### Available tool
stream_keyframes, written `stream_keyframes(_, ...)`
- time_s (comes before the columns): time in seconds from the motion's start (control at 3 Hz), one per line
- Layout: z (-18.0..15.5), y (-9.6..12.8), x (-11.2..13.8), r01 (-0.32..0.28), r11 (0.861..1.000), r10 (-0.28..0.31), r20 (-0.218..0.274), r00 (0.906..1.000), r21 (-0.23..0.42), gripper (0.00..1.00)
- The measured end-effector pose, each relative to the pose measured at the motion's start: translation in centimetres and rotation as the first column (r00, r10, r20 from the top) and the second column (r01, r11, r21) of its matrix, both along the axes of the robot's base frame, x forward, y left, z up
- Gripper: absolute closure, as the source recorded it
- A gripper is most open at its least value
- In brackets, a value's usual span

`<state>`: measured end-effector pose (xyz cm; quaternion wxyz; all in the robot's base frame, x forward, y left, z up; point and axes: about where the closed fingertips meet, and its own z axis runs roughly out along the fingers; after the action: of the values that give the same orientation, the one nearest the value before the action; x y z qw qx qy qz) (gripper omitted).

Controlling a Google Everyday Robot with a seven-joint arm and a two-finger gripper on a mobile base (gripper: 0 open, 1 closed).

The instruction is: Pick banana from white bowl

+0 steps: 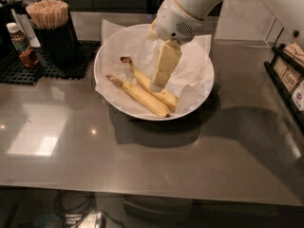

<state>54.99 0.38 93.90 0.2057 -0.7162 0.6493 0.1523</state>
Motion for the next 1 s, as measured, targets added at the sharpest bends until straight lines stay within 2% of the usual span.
stream_keyframes(0.33,-2.5,0.2,1.0,0.072,0.997,-0.072,-0.075,0.9945,-0.005,0.0)
stream_keyframes(0.67,-4.9,0.4,1.0,0.11,0.994,-0.104,-0.144,0.984,0.028,0.0)
stream_keyframes(1.0,-6.8,0.3,0.7,0.127,0.989,-0.111,-0.181,0.9772,0.081,0.0)
